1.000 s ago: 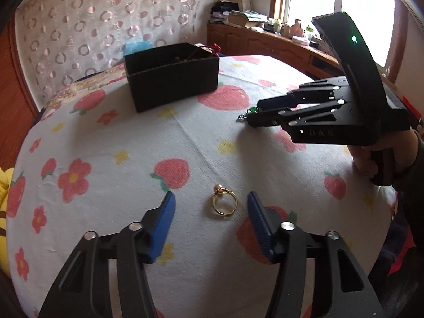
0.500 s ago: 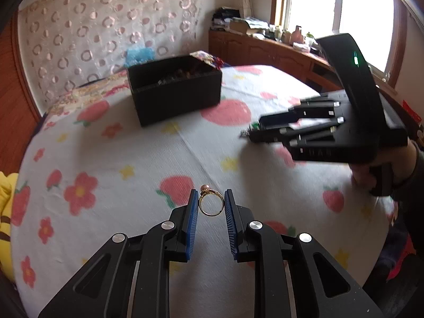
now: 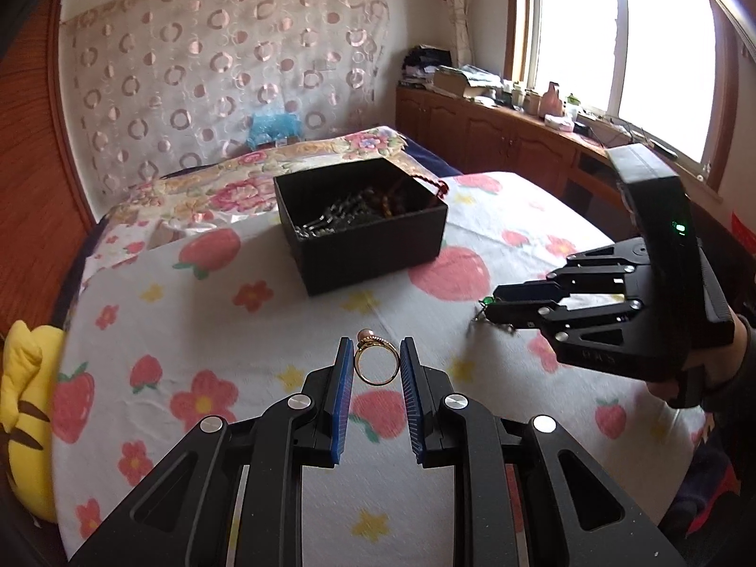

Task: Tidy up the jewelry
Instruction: 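Close the left gripper on the gold ring while right grasps the green pendant, then carry the ring into the box with left while right drops the green pendant in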

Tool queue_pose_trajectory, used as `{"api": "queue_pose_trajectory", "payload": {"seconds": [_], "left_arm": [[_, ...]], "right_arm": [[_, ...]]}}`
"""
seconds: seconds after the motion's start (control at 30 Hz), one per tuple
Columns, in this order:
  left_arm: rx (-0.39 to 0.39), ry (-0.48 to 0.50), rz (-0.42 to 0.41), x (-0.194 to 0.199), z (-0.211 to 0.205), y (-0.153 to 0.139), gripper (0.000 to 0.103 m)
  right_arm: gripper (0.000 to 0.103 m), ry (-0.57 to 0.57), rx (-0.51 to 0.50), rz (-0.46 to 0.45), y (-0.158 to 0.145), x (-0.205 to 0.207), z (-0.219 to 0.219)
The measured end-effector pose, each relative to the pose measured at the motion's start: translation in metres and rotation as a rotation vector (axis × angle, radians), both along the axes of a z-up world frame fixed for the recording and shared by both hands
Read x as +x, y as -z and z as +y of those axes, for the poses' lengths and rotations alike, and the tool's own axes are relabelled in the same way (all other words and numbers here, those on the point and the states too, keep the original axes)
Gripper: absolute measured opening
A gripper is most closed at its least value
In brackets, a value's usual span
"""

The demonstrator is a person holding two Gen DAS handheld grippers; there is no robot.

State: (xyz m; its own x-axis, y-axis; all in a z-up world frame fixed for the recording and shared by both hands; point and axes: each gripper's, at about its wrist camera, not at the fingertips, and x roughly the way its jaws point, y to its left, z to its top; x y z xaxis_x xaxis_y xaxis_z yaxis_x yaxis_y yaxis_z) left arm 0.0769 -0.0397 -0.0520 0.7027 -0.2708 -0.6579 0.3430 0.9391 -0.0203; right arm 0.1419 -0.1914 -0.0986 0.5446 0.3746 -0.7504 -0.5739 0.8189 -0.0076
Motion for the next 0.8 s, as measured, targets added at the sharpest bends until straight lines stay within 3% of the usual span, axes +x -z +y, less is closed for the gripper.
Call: {"api": "queue_pose_trajectory", "payload": {"seconds": [0.33, 0.8], "left_arm": [[-0.007, -0.031, -0.021, 0.022, 0.009, -0.010, 0.019], [-0.001, -0.033, -0.059, 0.057, 0.006, -0.034, 0.019]], "right_arm": [[0.017, -0.021, 0.023, -0.088, -0.049, 0.018, 0.012], [0.017, 0.010, 0.095, -0.120, -0.101, 0.089, 0.028]]}}
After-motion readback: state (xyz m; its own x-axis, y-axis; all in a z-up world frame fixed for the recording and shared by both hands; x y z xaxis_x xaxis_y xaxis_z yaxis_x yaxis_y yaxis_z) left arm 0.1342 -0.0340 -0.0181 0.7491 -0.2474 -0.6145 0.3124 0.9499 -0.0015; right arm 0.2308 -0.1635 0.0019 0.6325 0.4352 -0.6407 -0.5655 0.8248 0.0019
